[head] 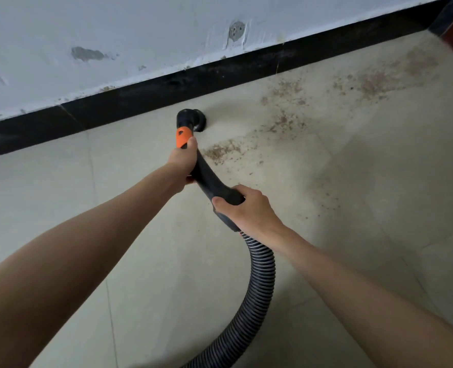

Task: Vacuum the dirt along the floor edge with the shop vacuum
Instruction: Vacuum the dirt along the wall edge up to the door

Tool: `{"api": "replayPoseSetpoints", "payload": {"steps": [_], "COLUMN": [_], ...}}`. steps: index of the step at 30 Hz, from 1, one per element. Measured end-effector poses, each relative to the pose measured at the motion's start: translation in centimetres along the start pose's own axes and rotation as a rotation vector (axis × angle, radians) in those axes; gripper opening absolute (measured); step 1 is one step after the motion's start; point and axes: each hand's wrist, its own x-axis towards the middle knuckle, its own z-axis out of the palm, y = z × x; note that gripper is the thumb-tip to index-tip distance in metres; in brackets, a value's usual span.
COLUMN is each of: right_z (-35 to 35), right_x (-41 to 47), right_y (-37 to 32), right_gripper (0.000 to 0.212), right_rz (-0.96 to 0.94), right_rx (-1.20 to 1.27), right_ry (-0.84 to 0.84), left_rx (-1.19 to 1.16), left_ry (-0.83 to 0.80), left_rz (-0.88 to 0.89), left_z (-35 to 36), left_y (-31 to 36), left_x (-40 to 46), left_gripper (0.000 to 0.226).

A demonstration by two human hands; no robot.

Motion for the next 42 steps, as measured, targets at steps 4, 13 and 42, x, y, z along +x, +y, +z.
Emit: {"api": "replayPoseSetpoints", "payload": {"steps": [4, 13, 42], "right_z": [2.2, 4.5, -1.5], "right_x": [-1.4, -6.6, -9.3], "right_y": [-1.9, -2.5, 0.5], "right_gripper": [0.033, 0.036, 0.036], "right_rz": [-0.071, -0.106, 0.014], "right_rx": [-0.172, -0.367, -0.112], "right_ry": [-0.123, -0.204, -0.004], "left_rx": [-0.131, -0.270, -0.082], "left_ry": [0.071, 0.041, -0.195], "left_rz": [-0.069, -0.122, -0.091], "left_z": [-5.2, -8.9, -0.3], "left_y": [-3.0, -8.3, -4.3], "left_x": [-1.8, -6.6, -7.7], "left_gripper": [0.038, 0.036, 0.035]}}
